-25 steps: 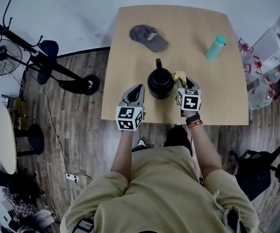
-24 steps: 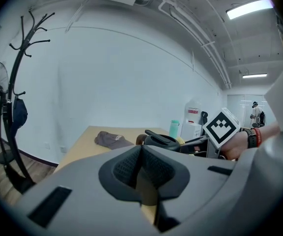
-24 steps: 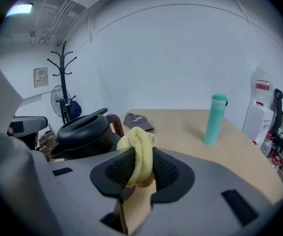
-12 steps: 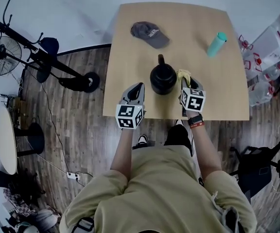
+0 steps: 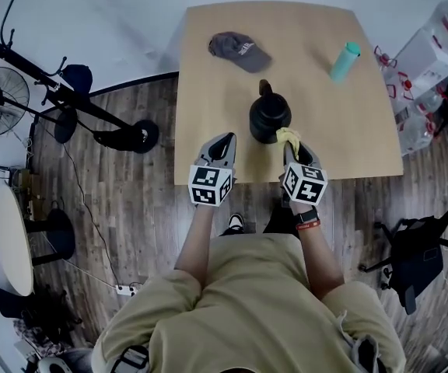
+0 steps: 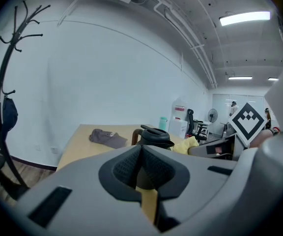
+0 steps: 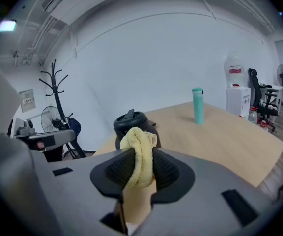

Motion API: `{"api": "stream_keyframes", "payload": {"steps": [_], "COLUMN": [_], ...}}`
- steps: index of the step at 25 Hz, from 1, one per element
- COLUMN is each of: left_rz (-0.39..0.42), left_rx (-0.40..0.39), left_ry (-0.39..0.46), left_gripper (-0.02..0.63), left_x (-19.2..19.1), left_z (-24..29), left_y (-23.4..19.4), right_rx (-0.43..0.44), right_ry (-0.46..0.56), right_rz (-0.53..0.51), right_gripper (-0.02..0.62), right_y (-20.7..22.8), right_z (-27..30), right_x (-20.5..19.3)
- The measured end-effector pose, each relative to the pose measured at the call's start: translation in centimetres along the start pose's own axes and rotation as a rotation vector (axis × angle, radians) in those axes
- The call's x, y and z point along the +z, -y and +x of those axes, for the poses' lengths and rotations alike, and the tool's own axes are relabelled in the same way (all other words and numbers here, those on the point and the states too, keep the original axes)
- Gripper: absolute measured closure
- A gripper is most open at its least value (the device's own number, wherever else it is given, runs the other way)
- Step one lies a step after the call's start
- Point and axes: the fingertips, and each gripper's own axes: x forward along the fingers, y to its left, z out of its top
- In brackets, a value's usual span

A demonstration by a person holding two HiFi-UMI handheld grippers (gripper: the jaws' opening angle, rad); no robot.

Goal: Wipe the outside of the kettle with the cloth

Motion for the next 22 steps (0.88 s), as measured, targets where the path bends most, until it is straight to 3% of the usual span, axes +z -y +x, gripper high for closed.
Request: {"api": "stream_keyframes", "payload": {"steps": [11,22], "left_rz": [0.019,-0.006], "left_rx": [-0.021,0.006], "left_ry": [-0.005,-0.009], "left_gripper": [0.583,0.583], "left_x": [-0.8,-1.5], "left_z": [-3.4,-4.4], "left_y": [-2.3,-4.5], "right_rx": [0.04,0.001], "right_ry": [-0.013,-0.021], "right_rz": [0.028,0.051], "right_gripper": [0.48,0.479], "right_y": [-9.6,-11.8], "right_z": [3.7,8.7], "right_x": [-2.5,-1.4]}}
